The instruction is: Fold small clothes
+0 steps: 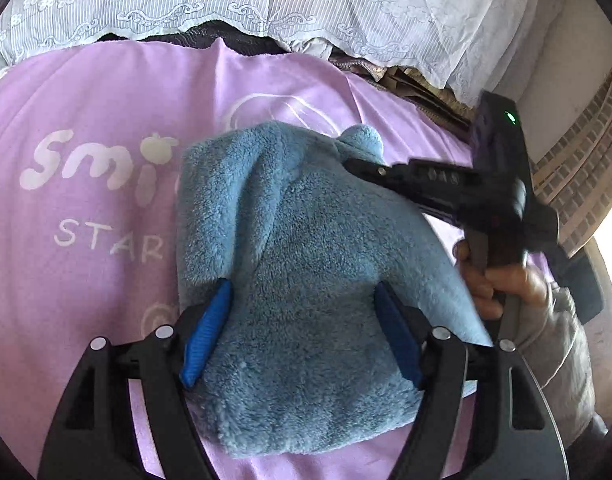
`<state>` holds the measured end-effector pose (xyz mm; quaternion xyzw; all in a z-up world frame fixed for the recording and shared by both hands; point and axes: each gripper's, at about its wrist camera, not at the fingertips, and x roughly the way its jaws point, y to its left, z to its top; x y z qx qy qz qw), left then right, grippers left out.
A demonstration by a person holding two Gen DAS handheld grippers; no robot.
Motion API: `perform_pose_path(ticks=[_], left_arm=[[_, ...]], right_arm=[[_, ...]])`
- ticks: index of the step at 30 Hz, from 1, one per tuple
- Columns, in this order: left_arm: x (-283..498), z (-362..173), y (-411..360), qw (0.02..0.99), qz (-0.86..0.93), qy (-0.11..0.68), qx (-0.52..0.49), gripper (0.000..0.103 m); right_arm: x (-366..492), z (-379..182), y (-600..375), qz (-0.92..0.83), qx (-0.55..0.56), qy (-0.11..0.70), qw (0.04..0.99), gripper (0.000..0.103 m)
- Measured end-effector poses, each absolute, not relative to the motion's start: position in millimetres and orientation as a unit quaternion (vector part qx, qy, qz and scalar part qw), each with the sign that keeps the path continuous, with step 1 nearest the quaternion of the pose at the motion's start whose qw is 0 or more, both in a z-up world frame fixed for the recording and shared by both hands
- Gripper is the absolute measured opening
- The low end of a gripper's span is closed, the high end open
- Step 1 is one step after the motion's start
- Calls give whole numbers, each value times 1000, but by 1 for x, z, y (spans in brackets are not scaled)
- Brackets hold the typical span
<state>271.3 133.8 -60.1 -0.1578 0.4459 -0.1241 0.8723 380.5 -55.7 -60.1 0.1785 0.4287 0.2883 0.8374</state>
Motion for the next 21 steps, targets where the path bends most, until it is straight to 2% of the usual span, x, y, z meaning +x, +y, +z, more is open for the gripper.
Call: perform_pose_path(ticks=[1,9,13,17,20,21], left_arm=[[273,-58,135,870,-125,447,-166,71],[312,-10,146,874,-115,436,-180,71],[346,-14,141,867,-104,455,-175,71],[367,-52,143,853,-76,487,-172,71],[362,-70,143,863,-69,474,-161,82],[362,-77,144,862,-61,476,-163,94]], right_arm=[[373,-51,-58,286,171,421,844,3],[310,8,-69,311,116,364,870,5],[288,-5,-60,317,90,371,868,5],[274,-41,-53,314,54,383,867,3],[273,-59,-59,322,81,382,863,1],[272,-61,-60,326,78,376,864,1]])
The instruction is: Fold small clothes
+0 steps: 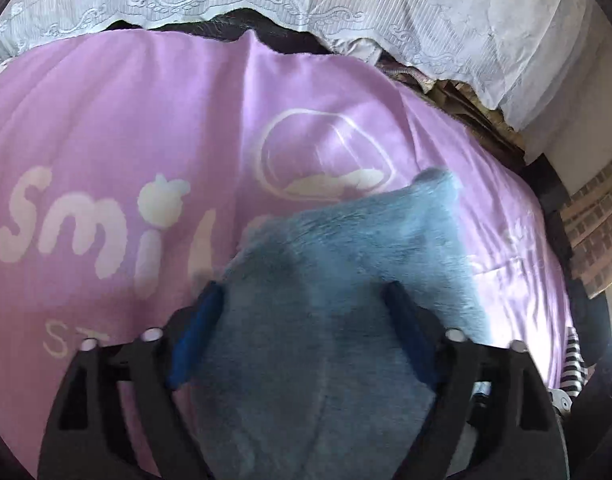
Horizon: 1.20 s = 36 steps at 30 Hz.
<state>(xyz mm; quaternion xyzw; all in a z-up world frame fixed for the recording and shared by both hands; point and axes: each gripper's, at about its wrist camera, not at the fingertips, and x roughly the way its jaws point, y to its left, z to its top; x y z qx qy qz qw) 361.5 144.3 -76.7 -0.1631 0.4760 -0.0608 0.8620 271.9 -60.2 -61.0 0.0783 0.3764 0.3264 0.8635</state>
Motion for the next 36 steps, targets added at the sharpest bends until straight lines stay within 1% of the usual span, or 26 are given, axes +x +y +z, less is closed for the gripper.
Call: perform_pose_path(ticks=[1,3,4,6,8,9,10,11,13,16,20,22,24,27,30,33,34,35,36], left_arm=[[362,-85,147,855,-58,483,-178,96],[365,-98,160,836,-78,492,-230,96],[366,-99,164,831,-82,494,-241,96],[366,-96,161,833,-74,496,-231,96],[362,-86,157,836,-64,496,-226,93],[359,-79,158,836,-67,492,-233,87],[353,-70,160,839,-73,484,-239,84],[345,-59,162,844,-73,475,-238,84],[327,-37,166,862,-61,456,-214,84],[302,-21,171,874,-51,443,-191,84],[265,-34,173,869,-46,452,-196,84],[252,-56,168,860,-43,469,-197,84],[248,-76,162,853,-32,488,-183,86],[253,-104,157,841,-24,506,-190,99],[251,-103,156,845,-23,502,-185,99],[247,-96,159,844,-21,498,-197,97],[245,-87,161,848,-20,491,-198,96],[244,-79,165,853,-17,483,-196,96],[243,-68,167,861,-11,470,-193,95]], right_arm=[[271,-61,-60,329,74,372,865,1],[272,-61,-61,329,80,373,864,1],[272,-61,-60,328,79,373,864,1],[271,-58,-60,324,75,373,866,1],[271,-52,-64,317,86,377,866,1],[268,-44,-69,311,96,376,868,2],[265,-39,-73,309,100,372,869,4],[261,-32,-76,309,100,366,872,7],[249,-16,-79,310,93,349,879,7],[234,-5,-75,315,80,343,881,7],[215,-6,-63,316,43,340,885,7],[212,-19,-57,313,26,354,881,7],[213,-39,-56,305,18,378,874,7],[218,-59,-66,319,42,385,865,5],[223,-59,-74,332,78,396,853,4],[220,-47,-77,332,82,385,857,4],[219,-37,-79,332,80,372,863,5],[219,-30,-80,330,78,360,869,10],[224,-17,-81,323,75,345,878,10]])
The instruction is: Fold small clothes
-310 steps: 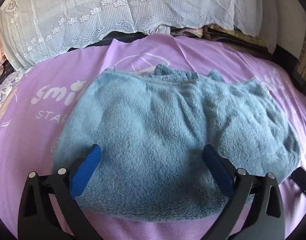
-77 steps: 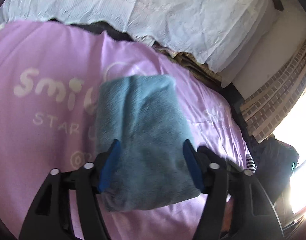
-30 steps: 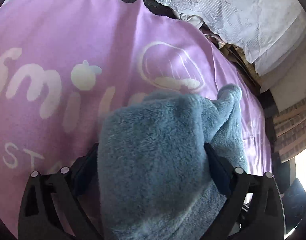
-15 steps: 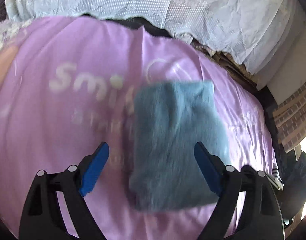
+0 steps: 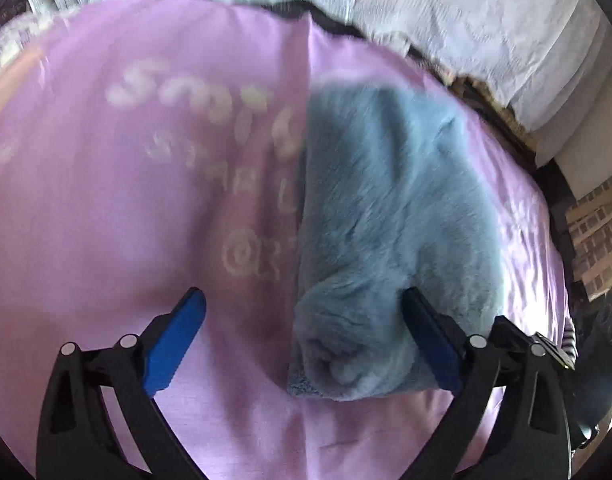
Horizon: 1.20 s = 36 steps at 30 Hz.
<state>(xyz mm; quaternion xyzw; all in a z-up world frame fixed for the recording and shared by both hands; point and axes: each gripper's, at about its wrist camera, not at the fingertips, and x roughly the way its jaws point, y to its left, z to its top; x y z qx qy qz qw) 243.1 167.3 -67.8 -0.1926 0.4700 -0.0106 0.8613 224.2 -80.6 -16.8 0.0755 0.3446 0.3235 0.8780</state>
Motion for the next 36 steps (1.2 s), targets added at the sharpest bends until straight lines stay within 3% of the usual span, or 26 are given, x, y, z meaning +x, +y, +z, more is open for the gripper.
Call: perform_pose_path(ticks=[7,12,15,24,26,31,36], left_arm=[[275,-37,167,870,1,444,-213,95],[291,-78,157,853,24,482,-199,99],[294,-105,167,835,-4,487,-254,99],[288,-99,162,845,8,475,-243,99],[280,-89,164,846,9,468,-256,99],[244,-61,154,870,1,434,-236,98],[254,-102,145,848,22,481,-220,99]], right_arm=[[285,0,-63,299,88,343,886,10],[305,-54,-56,270,66,383,881,5],[307,-61,-58,274,67,379,881,5],[297,-58,-74,285,126,361,879,6],[279,-46,-76,272,116,342,892,12],[239,-33,-65,295,79,320,897,14],[241,-59,-53,284,49,346,893,16]])
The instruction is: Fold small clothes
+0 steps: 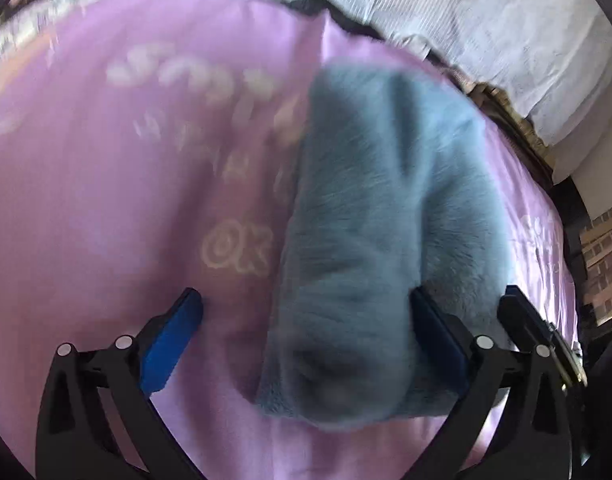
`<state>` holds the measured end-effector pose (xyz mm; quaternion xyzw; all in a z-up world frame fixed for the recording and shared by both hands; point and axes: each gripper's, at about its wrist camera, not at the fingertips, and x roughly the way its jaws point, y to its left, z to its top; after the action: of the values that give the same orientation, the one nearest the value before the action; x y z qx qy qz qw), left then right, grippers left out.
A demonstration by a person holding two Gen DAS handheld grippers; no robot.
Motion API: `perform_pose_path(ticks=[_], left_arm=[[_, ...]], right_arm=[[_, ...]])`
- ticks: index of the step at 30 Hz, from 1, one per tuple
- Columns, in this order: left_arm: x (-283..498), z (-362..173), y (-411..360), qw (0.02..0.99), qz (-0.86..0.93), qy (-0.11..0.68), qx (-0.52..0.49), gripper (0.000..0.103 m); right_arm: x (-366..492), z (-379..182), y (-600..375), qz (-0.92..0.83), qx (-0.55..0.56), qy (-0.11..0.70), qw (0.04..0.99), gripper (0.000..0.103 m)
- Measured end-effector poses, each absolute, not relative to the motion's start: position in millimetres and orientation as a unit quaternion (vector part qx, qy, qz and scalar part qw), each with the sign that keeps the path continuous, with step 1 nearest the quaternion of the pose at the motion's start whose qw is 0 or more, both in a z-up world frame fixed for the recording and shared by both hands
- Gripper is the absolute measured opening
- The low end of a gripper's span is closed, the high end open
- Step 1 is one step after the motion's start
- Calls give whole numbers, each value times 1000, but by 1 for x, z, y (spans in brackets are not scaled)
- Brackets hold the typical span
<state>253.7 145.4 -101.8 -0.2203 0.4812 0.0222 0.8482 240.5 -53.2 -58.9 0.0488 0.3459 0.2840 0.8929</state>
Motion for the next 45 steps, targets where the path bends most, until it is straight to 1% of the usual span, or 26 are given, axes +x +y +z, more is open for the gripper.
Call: perform_pose_path(ticks=[6,8,10,11,12,15,20,23,26,28,34,35,37,38,39,45], left_arm=[[249,-96,143,855,28,474,-207,99],[245,-90,142,859,29,467,-208,99],[242,-81,139,869,36,454,-193,99],[243,-77,137,874,40,448,-185,99],[243,-73,136,878,44,442,-176,99],[247,-59,136,890,52,427,-155,99],[269,-41,144,897,61,412,-150,99],[279,-45,145,894,60,417,-151,99],[290,-62,140,889,59,432,-142,99],[291,-69,139,890,59,432,-136,99],[290,-72,136,893,59,427,-128,99],[289,-72,135,893,59,427,-128,99],[285,-69,135,894,58,426,-128,99],[282,-67,135,894,56,425,-129,99],[281,-66,136,894,54,425,-130,98],[270,-56,138,892,37,426,-147,98]], right_arm=[[236,-56,-54,283,41,340,896,16],[233,-51,-55,278,39,334,900,18],[230,-41,-56,274,36,325,905,24],[230,-34,-57,272,33,318,908,31],[230,-30,-57,270,32,313,910,34],[242,-18,-58,263,38,309,913,34],[269,-5,-55,259,56,310,913,34],[285,-12,-53,263,72,325,906,34],[297,-43,-49,259,74,358,894,35],[296,-52,-50,264,76,347,897,35],[293,-50,-56,278,84,343,893,36],[291,-48,-57,278,84,342,894,38],[286,-41,-60,276,83,336,897,48],[285,-39,-62,274,81,334,898,56],[282,-37,-65,267,78,331,901,60],[278,-39,-90,251,107,339,900,62]])
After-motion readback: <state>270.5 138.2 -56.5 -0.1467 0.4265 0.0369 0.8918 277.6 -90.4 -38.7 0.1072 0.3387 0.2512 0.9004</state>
